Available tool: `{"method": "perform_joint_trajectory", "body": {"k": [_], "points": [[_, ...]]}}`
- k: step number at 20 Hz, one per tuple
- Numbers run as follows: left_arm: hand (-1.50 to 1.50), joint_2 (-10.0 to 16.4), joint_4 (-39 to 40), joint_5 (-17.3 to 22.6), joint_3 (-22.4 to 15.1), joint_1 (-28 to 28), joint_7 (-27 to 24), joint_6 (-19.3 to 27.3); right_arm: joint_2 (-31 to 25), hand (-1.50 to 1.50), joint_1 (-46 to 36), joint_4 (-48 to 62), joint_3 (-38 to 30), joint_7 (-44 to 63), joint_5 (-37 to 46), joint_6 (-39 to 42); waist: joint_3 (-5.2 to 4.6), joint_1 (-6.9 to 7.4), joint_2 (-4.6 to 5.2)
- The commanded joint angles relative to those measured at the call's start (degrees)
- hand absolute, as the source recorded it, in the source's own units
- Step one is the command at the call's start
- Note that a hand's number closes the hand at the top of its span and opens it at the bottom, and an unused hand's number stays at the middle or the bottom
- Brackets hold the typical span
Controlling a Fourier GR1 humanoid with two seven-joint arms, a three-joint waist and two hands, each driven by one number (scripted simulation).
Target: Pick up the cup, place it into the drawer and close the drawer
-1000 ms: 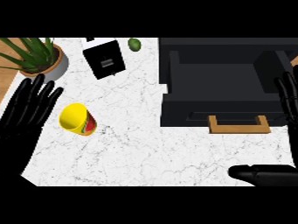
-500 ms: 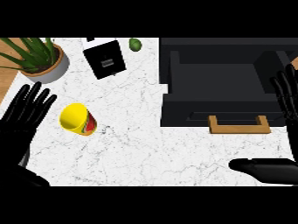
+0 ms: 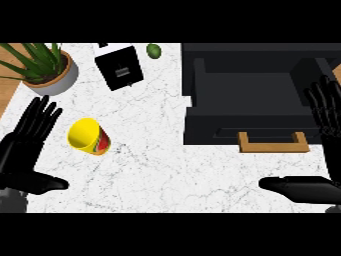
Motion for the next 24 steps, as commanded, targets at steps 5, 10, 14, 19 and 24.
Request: {"method": "perform_joint_trajectory", "body": {"k": [5,10,14,19,24], "points": [[-1.5,1.48,19.73,-9.23,1.65,-5.85,-10.75,2.09,-2.5,-1.5,-0.08,-0.68,-4.21,0.79,-4.27,3.56,-0.01,-0.28,0.01],[-1.5,2.08,32.81,-13.82,1.04,-7.99,-21.06,1.06,1.43,-1.5,-1.57,-2.37,0.75,4.13,0.67,-0.34,-0.03,-0.14,0.0],[-1.5,5.39,49.06,-15.31,3.45,-14.72,-29.62,-0.92,-1.36,-1.5,-3.51,2.18,-3.93,0.94,-2.56,2.64,-0.05,-0.38,0.15],[-1.5,7.04,59.92,-17.03,4.12,-20.07,-36.29,-0.44,1.14,-1.5,-1.44,1.32,-1.38,-0.89,-0.44,2.03,-0.04,-0.33,0.08],[-1.5,5.48,67.04,-19.58,3.33,-20.59,-45.54,0.9,-0.43,-1.5,-4.94,1.35,-3.19,3.55,-2.73,2.72,-0.13,-0.75,0.34]]}}
